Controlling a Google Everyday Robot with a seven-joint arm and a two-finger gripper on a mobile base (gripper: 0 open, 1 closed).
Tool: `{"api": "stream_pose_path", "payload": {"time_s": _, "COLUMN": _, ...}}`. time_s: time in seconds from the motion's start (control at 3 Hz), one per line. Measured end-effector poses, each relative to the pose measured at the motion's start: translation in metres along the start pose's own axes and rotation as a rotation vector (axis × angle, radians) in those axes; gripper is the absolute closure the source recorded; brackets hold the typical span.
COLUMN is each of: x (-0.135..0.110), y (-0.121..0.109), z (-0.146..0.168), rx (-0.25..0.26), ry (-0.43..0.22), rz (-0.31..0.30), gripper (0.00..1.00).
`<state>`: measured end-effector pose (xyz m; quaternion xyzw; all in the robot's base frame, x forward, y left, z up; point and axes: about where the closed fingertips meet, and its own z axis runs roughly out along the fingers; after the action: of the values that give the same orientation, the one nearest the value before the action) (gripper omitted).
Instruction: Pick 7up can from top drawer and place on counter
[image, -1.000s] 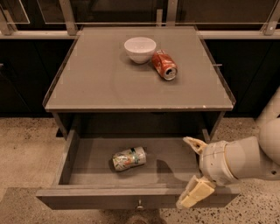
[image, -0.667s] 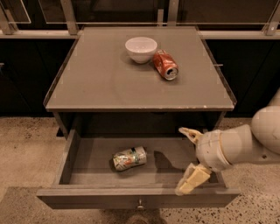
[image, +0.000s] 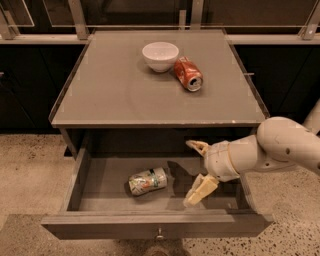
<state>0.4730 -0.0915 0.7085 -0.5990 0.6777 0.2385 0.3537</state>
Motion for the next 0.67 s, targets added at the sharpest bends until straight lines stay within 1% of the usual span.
{"api": "stream_pose_path", "payload": {"time_s": 0.33, "x": 0.004, "y": -0.009, "z": 0.022, "rx": -0.017, "ry": -0.033, "rz": 0.017, "gripper": 0.00}}
{"api": "stream_pose_path", "payload": {"time_s": 0.67, "x": 0.011, "y": -0.021, "z": 0.057, "rx": -0.001, "ry": -0.042, "rz": 0.058, "gripper": 0.00}}
